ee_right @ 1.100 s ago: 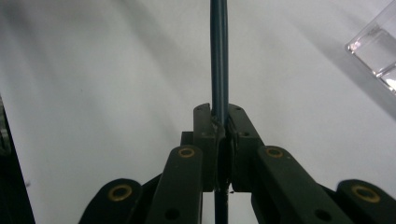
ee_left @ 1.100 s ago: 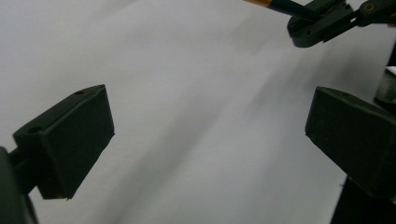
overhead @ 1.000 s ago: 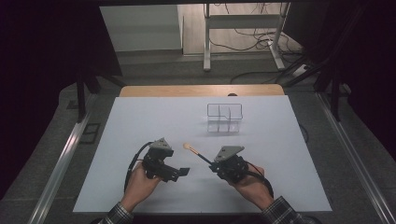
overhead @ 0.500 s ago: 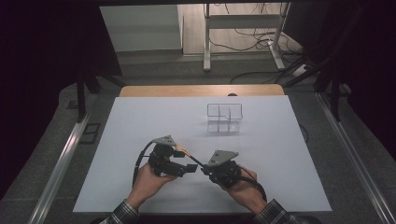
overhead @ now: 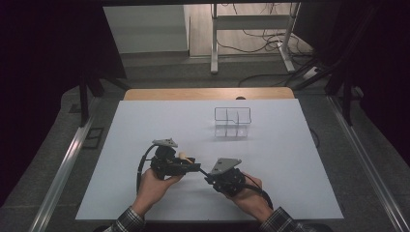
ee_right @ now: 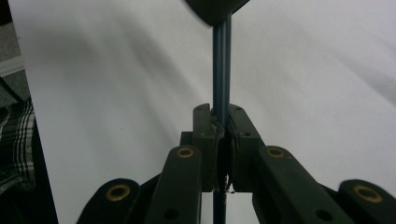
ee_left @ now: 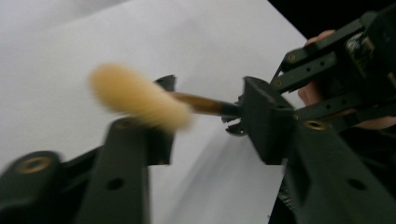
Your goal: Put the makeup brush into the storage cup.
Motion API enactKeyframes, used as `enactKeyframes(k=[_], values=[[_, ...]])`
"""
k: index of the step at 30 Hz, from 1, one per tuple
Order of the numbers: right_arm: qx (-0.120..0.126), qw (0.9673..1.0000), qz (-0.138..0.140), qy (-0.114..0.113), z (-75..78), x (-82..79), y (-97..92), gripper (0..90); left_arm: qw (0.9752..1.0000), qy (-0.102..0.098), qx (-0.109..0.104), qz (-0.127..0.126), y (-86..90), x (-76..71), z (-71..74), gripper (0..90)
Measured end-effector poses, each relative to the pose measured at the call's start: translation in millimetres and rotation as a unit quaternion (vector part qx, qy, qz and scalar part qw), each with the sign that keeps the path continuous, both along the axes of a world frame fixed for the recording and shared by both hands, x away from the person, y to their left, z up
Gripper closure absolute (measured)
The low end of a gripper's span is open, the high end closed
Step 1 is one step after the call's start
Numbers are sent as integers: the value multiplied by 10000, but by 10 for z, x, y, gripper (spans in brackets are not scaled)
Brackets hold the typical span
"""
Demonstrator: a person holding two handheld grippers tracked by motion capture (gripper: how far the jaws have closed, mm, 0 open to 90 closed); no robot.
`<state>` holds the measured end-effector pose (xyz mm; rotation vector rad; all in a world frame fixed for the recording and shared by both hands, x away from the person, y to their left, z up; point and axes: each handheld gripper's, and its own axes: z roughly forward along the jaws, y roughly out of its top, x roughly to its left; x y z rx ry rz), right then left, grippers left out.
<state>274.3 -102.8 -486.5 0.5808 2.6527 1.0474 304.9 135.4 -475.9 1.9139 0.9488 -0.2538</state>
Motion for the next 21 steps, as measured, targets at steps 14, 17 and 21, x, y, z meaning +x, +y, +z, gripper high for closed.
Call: enactKeyframes(k=[14, 17, 21], values=[[64, 9994, -15, 340, 4, 73, -13, 462, 9996, -216, 40, -170, -52, -54, 60, 832], [188, 9985, -40, 506, 10, 101, -20, 430, 9994, -257, 116, -220, -86, -66, 75, 831], [307, 9985, -54, 441, 29, 101, -6, 404, 9987, -321, 261, -286, -160, -90, 82, 831]])
